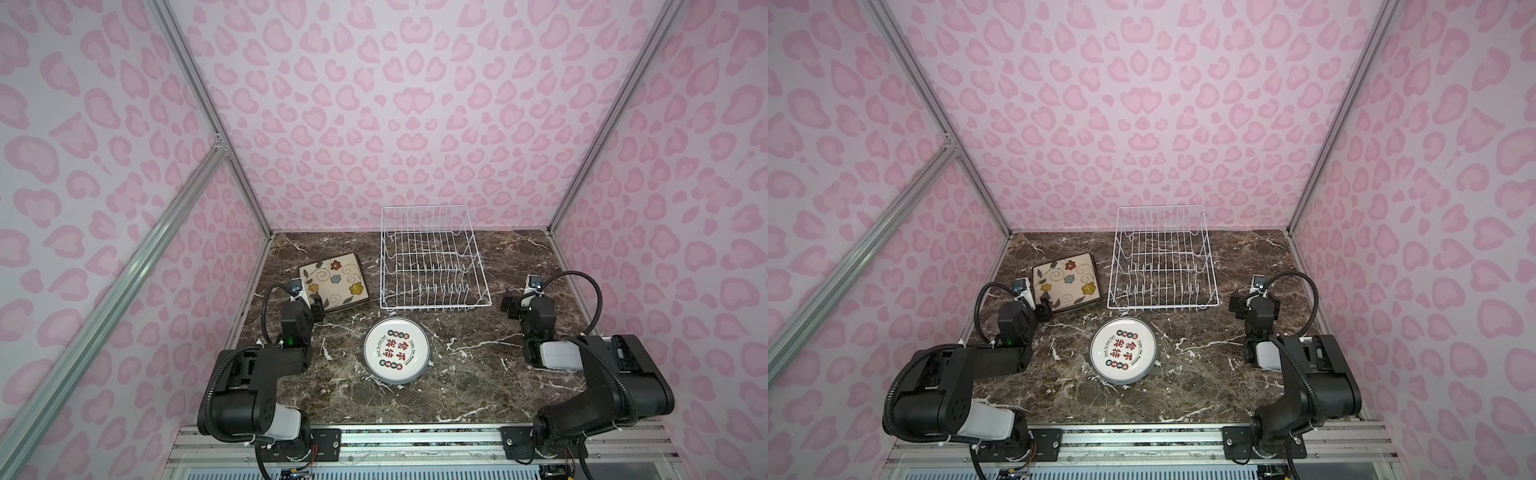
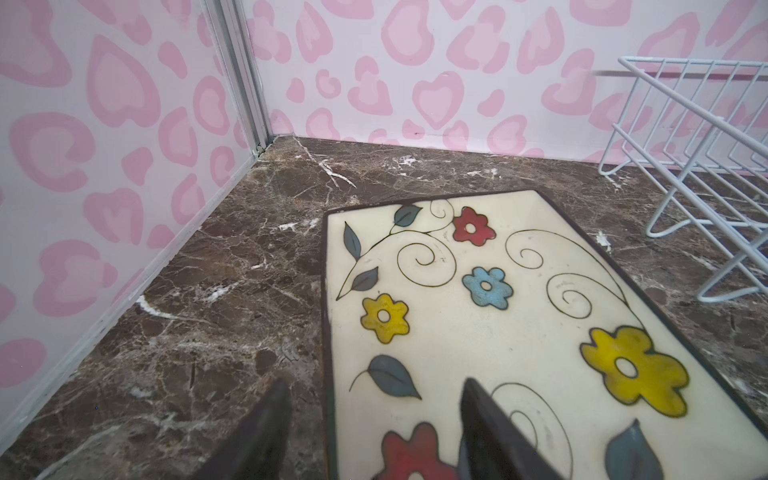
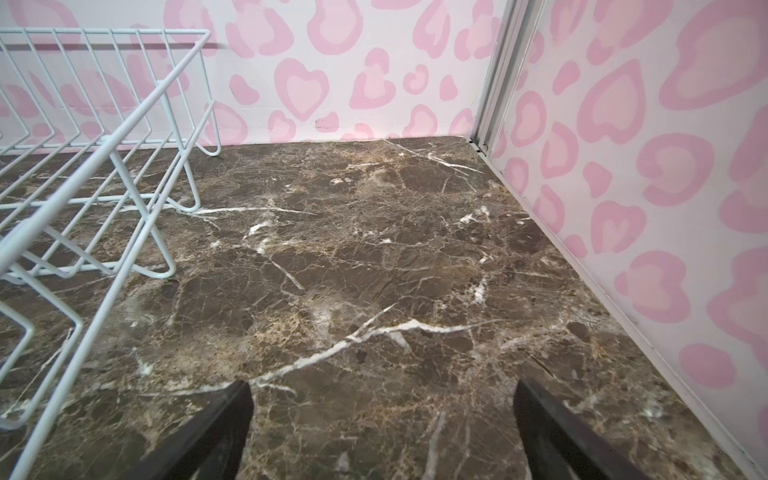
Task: Unload the plates from the dish rack
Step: Reset both arms
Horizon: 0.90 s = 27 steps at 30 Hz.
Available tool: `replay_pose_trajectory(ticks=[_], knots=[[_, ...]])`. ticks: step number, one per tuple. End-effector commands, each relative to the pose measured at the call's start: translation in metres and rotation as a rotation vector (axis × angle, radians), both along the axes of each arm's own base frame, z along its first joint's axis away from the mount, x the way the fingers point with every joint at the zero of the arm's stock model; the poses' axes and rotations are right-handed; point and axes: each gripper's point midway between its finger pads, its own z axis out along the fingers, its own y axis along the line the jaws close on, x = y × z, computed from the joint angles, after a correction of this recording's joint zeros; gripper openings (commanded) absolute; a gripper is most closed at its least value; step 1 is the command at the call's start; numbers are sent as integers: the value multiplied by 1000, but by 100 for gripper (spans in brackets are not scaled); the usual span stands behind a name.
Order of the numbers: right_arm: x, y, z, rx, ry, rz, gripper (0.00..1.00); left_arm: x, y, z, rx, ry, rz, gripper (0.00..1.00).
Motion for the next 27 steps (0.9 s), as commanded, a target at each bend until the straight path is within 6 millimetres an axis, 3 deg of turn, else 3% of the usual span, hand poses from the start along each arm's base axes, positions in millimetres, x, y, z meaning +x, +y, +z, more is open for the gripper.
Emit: replay_pose_trajectory(ticks=[1, 25, 26, 27], knots=[[0, -2, 3, -8, -14, -9, 100, 4, -1, 11, -4, -42, -4, 99], [4, 8, 2, -12, 1, 42, 100, 4, -1, 11, -4, -44, -6, 96], [4, 7, 2, -12, 1, 41, 100, 4, 0, 11, -4, -42, -5, 89], [4, 7, 2, -12, 1, 41, 100, 4, -1, 11, -4, -42, -5, 54]])
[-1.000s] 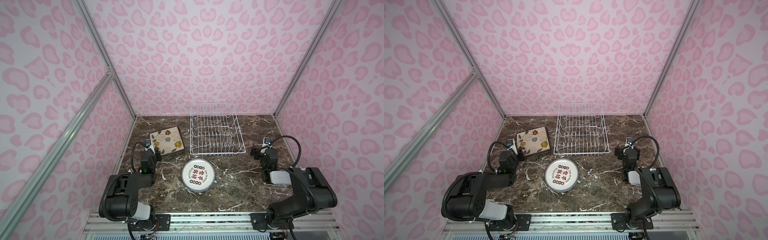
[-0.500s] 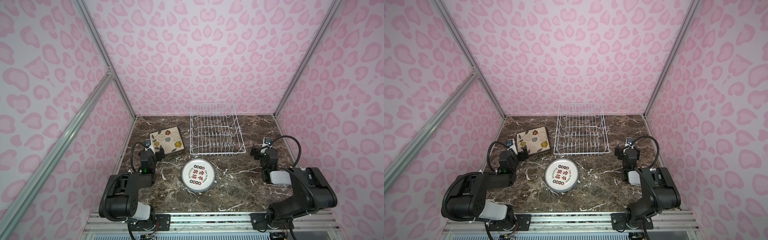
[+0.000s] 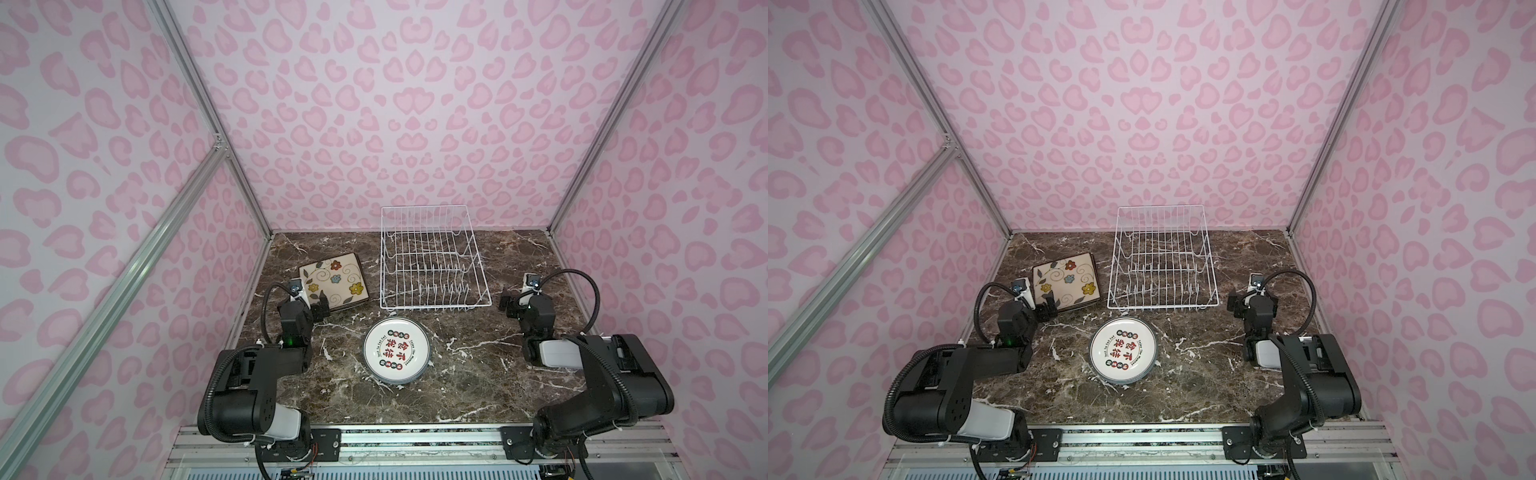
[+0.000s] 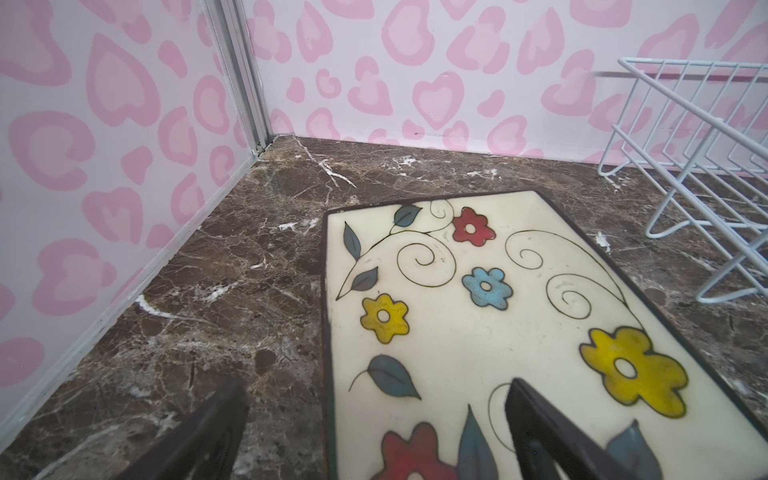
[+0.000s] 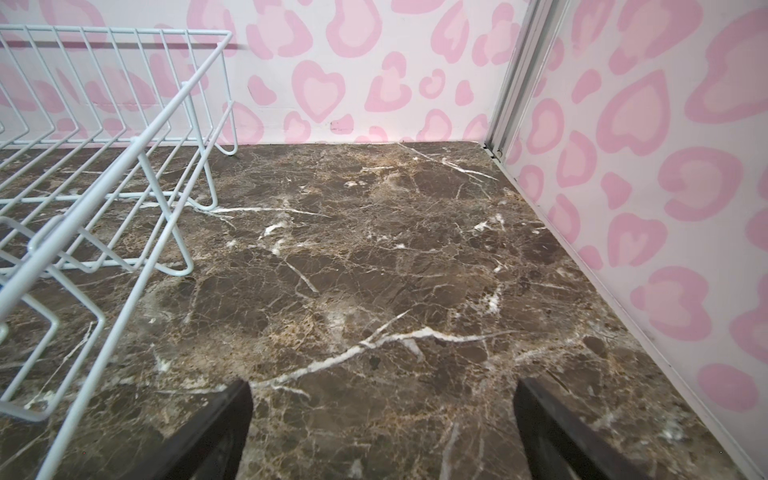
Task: Unload the plates from the dish rack
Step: Reset both arms
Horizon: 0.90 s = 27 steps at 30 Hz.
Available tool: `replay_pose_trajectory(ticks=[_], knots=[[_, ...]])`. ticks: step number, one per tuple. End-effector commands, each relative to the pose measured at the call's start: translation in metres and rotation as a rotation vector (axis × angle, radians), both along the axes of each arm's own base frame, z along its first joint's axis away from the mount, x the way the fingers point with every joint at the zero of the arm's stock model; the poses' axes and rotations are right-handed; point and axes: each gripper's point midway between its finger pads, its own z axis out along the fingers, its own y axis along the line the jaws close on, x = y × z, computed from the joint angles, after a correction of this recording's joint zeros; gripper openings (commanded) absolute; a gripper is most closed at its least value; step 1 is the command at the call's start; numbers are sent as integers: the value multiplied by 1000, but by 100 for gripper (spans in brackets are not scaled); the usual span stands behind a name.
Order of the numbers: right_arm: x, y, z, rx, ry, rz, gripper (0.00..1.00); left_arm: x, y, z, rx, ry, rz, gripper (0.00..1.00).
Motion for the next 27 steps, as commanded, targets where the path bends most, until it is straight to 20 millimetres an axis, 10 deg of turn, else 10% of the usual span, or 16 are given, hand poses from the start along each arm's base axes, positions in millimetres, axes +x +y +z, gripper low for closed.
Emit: replay_pose_trajectory(ticks=[1, 3, 6, 27], knots=[[-1, 0, 0, -3, -2, 3, 100, 4, -1, 11, 2, -42, -7, 32], [-1, 0, 0, -3, -3, 3, 100, 4, -1, 11, 1, -42, -8, 30], [-1, 0, 0, -3, -2, 3, 100, 4, -1, 11, 2, -41, -9, 100], [-1, 1, 0, 2, -1, 10, 100, 4, -2, 11, 5, -43, -16, 98]])
